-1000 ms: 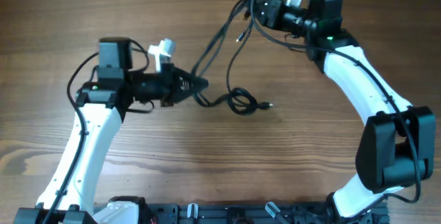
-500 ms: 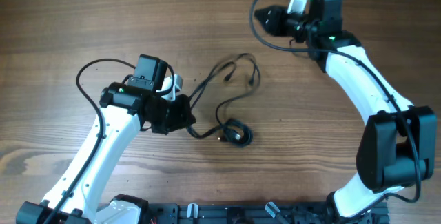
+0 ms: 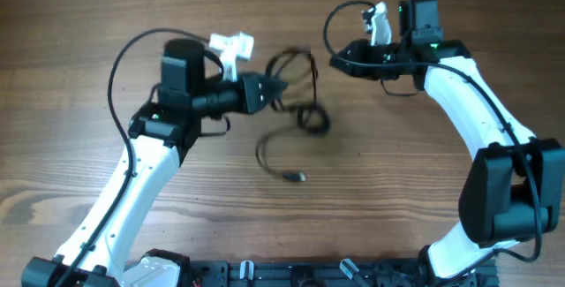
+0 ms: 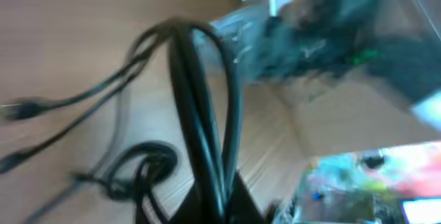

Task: Untangle cables

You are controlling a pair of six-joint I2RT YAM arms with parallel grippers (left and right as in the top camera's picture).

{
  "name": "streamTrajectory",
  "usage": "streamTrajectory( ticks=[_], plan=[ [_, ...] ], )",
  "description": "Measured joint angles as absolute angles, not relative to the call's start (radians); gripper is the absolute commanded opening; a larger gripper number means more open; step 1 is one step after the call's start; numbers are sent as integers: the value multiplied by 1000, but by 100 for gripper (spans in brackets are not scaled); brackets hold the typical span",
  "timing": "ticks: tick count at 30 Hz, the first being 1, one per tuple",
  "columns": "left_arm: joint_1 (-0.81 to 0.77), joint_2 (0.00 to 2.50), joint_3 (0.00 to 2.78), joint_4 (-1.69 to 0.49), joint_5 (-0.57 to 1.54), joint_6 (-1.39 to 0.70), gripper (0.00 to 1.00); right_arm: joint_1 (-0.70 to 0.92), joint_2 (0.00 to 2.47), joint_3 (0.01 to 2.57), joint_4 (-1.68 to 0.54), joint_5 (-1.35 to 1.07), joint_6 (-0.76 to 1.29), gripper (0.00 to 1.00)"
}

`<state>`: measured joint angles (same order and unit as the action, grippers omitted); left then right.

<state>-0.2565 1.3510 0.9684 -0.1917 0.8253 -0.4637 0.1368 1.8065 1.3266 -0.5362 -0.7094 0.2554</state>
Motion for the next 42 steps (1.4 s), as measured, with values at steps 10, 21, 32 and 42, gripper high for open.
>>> streamTrajectory(
  ticks=[10, 21, 32, 42],
  plan=[
    [-105, 1350, 971, -74, 1001, -944, 4, 139, 1805, 1327, -562, -836, 107, 43],
    [-104, 1350, 971, -167, 939, -1150, 4, 163, 1802, 1327, -776, -939, -224, 47],
    [-104, 1350, 973, -188, 929, -1114, 4, 279, 1802, 1327, -739, -799, -269, 12],
    [-190, 1350, 984, -605, 618, -844, 4, 273, 1802, 1325, -648, -773, 30, 5]
  ],
)
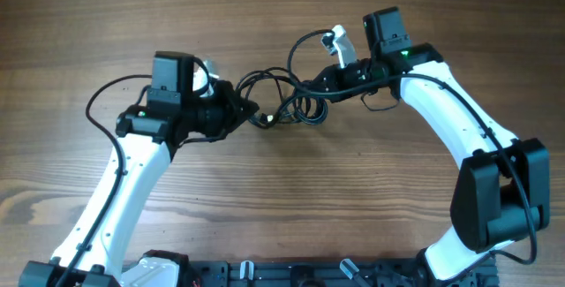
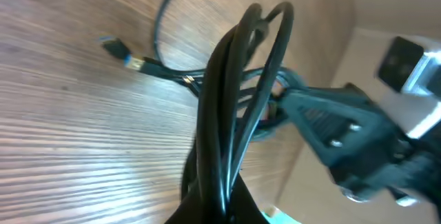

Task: Untangle cables

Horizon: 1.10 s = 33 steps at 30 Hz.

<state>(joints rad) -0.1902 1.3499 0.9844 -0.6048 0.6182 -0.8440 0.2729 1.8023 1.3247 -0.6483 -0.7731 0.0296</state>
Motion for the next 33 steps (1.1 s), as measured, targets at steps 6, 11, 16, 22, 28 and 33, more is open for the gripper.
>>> streamTrajectory(
  ticks=[6, 11, 16, 22, 28, 33],
  plan=[
    [-235, 1401, 985, -649, 500, -838, 4, 220, 1802, 1324, -608, -800, 173, 4],
    [-239, 1440, 991, -659, 498, -808, 4, 58, 1802, 1308, -299, -1148, 472, 4],
    [-248, 1440, 1017, -675, 506, -804, 4, -14, 1801, 1298, -102, -1295, 778, 4],
    [-250, 1440, 1026, -699, 495, -797, 4, -53, 1801, 1288, 35, -1441, 926, 4],
    [-262, 1428, 1059, -736, 438, -798, 4, -69, 1802, 1268, 523, -1559, 1259, 4],
    [-260, 1430, 1021, -704, 402, -785, 4, -37, 1801, 1293, 4, -1541, 923, 4]
  ],
)
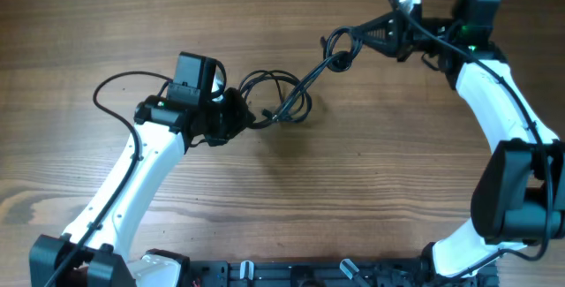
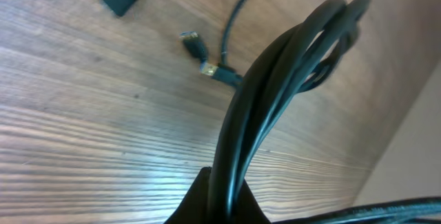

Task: Untangle cables

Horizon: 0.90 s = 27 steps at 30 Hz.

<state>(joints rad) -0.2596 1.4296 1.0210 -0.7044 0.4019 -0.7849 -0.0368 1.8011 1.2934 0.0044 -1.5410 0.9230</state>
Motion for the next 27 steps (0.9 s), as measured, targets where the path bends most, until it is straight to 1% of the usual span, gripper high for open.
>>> streamTrajectory(
  ticks=[1, 3, 6, 8, 11, 13, 14, 16, 18, 19, 21, 22, 23, 24, 25, 26, 27],
  plan=[
    [-253, 1437, 1005, -643, 416, -774, 4, -6, 1799, 1304, -193, -1462, 787, 5],
    [-241, 1446, 986, -538, 475, -764, 4, 59, 1798, 1317, -444, -1237, 622, 4],
    [-239, 1450, 981, -395, 602, -764, 4, 177, 1798, 1318, -613, -905, 443, 4],
    [-234, 1450, 980, -323, 638, -776, 4, 224, 1798, 1318, -689, -793, 393, 4],
    [-204, 1450, 980, -316, 594, -784, 4, 270, 1797, 1318, -746, -776, 325, 4],
    [-189, 1450, 980, -344, 539, -787, 4, 272, 1797, 1318, -732, -878, 286, 4],
    [-188, 1450, 980, -379, 513, -787, 4, 267, 1797, 1317, -708, -963, 273, 4],
    [-187, 1450, 981, -463, 462, -785, 4, 237, 1797, 1314, -511, -1269, 311, 4],
    [-188, 1450, 981, -526, 434, -781, 4, 216, 1797, 1312, -313, -1443, 439, 4],
    [-188, 1449, 981, -535, 430, -776, 4, 214, 1797, 1310, -226, -1473, 508, 4],
    [-189, 1449, 981, -544, 427, -770, 4, 212, 1797, 1305, 52, -1530, 732, 4],
    [-189, 1449, 982, -547, 426, -768, 4, 205, 1797, 1303, 241, -1557, 897, 4],
    [-189, 1449, 982, -554, 428, -768, 4, 189, 1797, 1301, 365, -1560, 998, 4],
    [-190, 1449, 985, -558, 428, -768, 4, 155, 1798, 1295, 560, -1557, 1151, 4],
    [-192, 1448, 989, -562, 434, -768, 4, 118, 1796, 1295, 623, -1558, 1228, 4],
    [-198, 1447, 999, -563, 443, -768, 4, 84, 1796, 1295, 619, -1549, 1262, 4],
    [-202, 1446, 1006, -563, 448, -768, 4, 43, 1797, 1295, 525, -1536, 1254, 4]
  ],
)
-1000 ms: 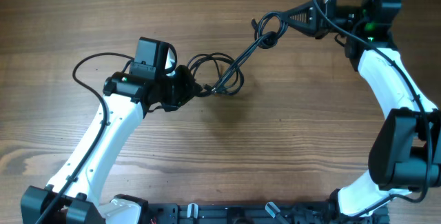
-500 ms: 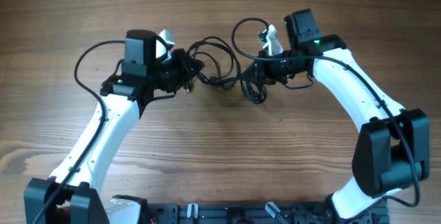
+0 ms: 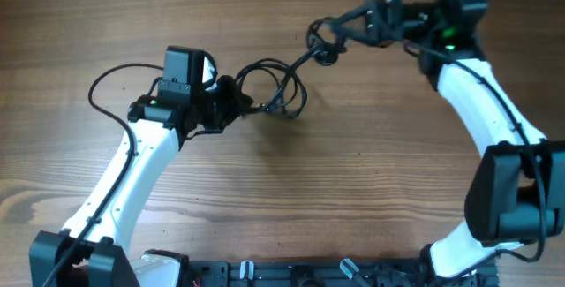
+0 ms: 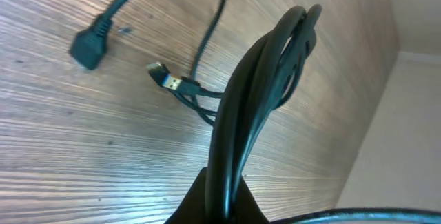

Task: Untangle cables

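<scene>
A black cable [image 3: 281, 82] lies in tangled loops at the middle of the wooden table. My left gripper [image 3: 237, 101] is shut on the left side of the loops. In the left wrist view the held bundle [image 4: 265, 93] rises as a doubled loop from between the fingers [image 4: 200, 203]. A strand runs up and right to a small knot of loops [image 3: 323, 38], where my right gripper [image 3: 349, 22] is shut on it. A USB plug [image 4: 164, 80] and a black connector [image 4: 86, 48] lie loose on the wood.
The wooden table [image 3: 371, 181] runs on in front of and beside the cable. A thin black wire [image 3: 110, 84] arcs off the left arm. The arm bases stand along the near edge [image 3: 291, 274].
My right gripper and its knot of cable have shifted a little left along the far edge. My left gripper has moved slightly away from me. Both still hold the cable, drawn out between them.
At first my left gripper held the bundle at mid-table, with the right gripper apart from it at the far right. Then both grippers met at the bundle. After that the right gripper was at the far right with a strand, and the cable now spans between them.
</scene>
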You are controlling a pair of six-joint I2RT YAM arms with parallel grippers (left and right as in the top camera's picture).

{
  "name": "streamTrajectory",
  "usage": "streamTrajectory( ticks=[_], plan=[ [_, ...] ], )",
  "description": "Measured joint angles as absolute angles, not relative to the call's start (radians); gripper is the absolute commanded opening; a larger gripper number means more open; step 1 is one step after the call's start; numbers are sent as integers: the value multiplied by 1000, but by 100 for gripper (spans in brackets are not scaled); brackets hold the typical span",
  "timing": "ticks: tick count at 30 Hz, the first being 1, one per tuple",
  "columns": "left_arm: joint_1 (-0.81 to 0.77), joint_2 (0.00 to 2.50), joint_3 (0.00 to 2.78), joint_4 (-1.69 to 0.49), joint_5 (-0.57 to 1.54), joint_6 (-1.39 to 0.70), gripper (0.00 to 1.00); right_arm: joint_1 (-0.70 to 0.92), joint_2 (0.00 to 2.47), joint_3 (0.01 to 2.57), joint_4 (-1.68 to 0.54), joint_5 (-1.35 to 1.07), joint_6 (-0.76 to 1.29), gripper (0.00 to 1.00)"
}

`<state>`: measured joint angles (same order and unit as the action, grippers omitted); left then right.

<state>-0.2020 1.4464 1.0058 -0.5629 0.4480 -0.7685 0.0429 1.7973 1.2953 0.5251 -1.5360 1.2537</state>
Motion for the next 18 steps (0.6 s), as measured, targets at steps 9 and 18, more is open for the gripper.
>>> streamTrajectory(
  ticks=[9, 18],
  plan=[
    [-194, 1451, 983, -352, 521, -838, 4, 294, 1789, 1324, -545, -987, 502, 4],
    [-194, 1451, 982, -388, 410, -875, 4, 373, 1777, 1314, -134, -1206, 633, 5]
  ],
)
